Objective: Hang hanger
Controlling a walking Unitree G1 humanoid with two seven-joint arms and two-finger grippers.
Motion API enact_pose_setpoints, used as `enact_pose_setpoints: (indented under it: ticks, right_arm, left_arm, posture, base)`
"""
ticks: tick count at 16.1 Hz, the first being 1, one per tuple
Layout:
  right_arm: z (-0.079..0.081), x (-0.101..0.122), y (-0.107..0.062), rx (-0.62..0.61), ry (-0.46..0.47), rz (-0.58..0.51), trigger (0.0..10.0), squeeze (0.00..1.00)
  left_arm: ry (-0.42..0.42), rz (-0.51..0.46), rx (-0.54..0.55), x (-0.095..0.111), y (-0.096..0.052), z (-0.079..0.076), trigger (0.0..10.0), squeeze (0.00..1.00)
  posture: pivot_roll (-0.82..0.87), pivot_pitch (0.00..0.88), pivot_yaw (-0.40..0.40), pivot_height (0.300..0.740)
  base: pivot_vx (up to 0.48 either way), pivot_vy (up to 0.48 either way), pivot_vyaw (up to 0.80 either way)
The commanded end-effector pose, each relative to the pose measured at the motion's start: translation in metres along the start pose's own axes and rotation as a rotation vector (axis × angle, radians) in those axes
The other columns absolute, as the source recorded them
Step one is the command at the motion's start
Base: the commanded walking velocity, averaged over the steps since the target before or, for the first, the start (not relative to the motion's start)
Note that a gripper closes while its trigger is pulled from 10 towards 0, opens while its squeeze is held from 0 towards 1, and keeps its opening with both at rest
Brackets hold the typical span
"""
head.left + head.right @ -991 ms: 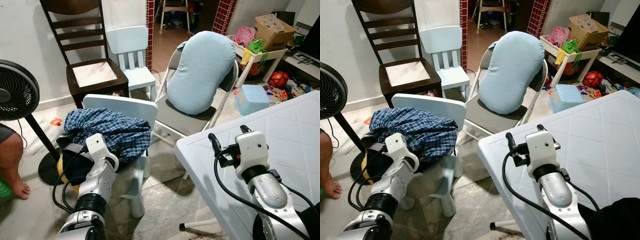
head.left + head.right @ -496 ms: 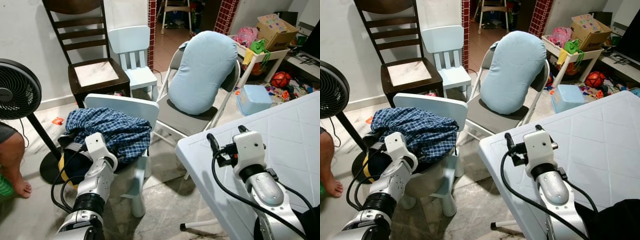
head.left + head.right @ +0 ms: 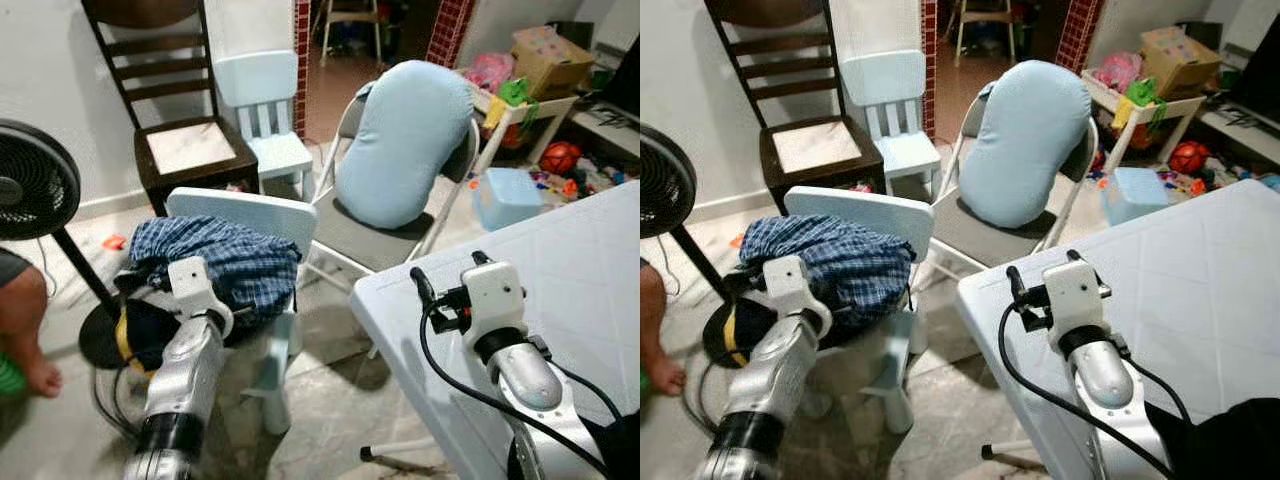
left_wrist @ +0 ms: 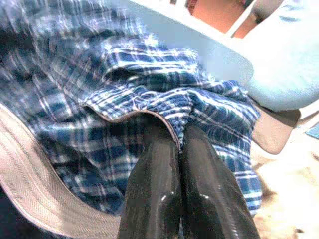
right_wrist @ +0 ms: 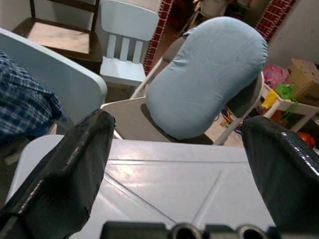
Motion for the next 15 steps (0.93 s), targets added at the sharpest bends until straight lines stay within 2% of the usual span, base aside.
enact_pose_setpoints:
  ticks: [1, 2, 3, 5, 8, 10, 11, 12, 13, 15]
  right_arm:
    - [-0.001, -0.002, -0.001, 0.001, 0.020, 0.002, 10.0, 0.00]
    - [0.002, -0.001, 0.000, 0.009, 0.052, -0.005, 10.0, 0.00]
    - [0.005, 0.002, 0.002, 0.010, 0.079, -0.016, 10.0, 0.00]
    - [0.007, 0.003, 0.006, -0.014, 0.167, -0.015, 10.0, 0.00]
    - [0.012, 0.002, 0.012, -0.033, 0.232, -0.007, 10.0, 0.00]
    - [0.013, -0.002, 0.013, -0.039, 0.244, 0.004, 10.0, 0.00]
    - [0.011, -0.005, 0.012, -0.056, 0.282, 0.011, 10.0, 0.00]
    - [0.008, -0.008, 0.012, -0.072, 0.304, 0.017, 10.0, 0.00]
    - [0.007, -0.009, 0.012, -0.084, 0.313, 0.020, 10.0, 0.00]
    - [0.005, -0.012, 0.012, -0.104, 0.342, 0.028, 10.0, 0.00]
  left_arm:
    - [0.040, -0.016, -0.025, 0.007, -0.010, -0.004, 0.0, 0.00]
    - [0.070, -0.030, -0.028, 0.009, -0.020, -0.003, 0.0, 0.00]
    - [0.158, -0.079, -0.034, 0.017, -0.031, -0.003, 0.0, 0.00]
    - [0.274, -0.160, -0.054, 0.029, -0.049, -0.009, 0.0, 0.00]
    - [0.339, -0.213, -0.079, 0.037, -0.073, -0.009, 0.0, 0.00]
    - [0.377, -0.216, -0.081, 0.035, -0.082, -0.007, 0.0, 0.00]
    - [0.397, -0.254, -0.060, 0.040, -0.083, -0.011, 0.0, 0.00]
    - [0.401, -0.271, -0.045, 0.042, -0.082, -0.015, 8.8, 0.00]
    - [0.399, -0.274, -0.047, 0.042, -0.082, -0.017, 10.0, 0.00]
    - [0.397, -0.277, -0.048, 0.044, -0.080, -0.019, 10.0, 0.00]
  posture:
    - [-0.08, 0.037, -0.044, 0.740]
    - [-0.06, 0.038, -0.043, 0.740]
    - [-0.05, 0.037, -0.044, 0.740]
    - [-0.01, 0.036, -0.038, 0.740]
    - [0.03, 0.028, -0.031, 0.740]
    - [0.04, 0.016, -0.029, 0.740]
    - [0.04, 0.008, -0.024, 0.740]
    - [0.04, 0.002, -0.021, 0.740]
    - [0.04, 0.000, -0.018, 0.740]
    - [0.04, 0.000, -0.010, 0.740]
  base:
    - [0.000, 0.000, 0.00]
    - [0.000, 0.000, 0.00]
    - [0.000, 0.000, 0.00]
    - [0.000, 0.000, 0.00]
    - [0.000, 0.000, 0.00]
    - [0.000, 0.000, 0.00]
    - [0.000, 0.000, 0.00]
    - [0.000, 0.000, 0.00]
    - [0.000, 0.000, 0.00]
    - [0.000, 0.000, 0.00]
Point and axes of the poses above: a point about 5 cm out from each wrist's last joint towards the gripper, its own y axis pointing out of the wrist towards the gripper, its own x axis along the axis of the wrist's last joint, z = x × y, the point moved 5 cm from there along y, pointing out of the wrist towards the gripper, and after that the axes turned 13 degrees about -y, right-handed, at the moved point
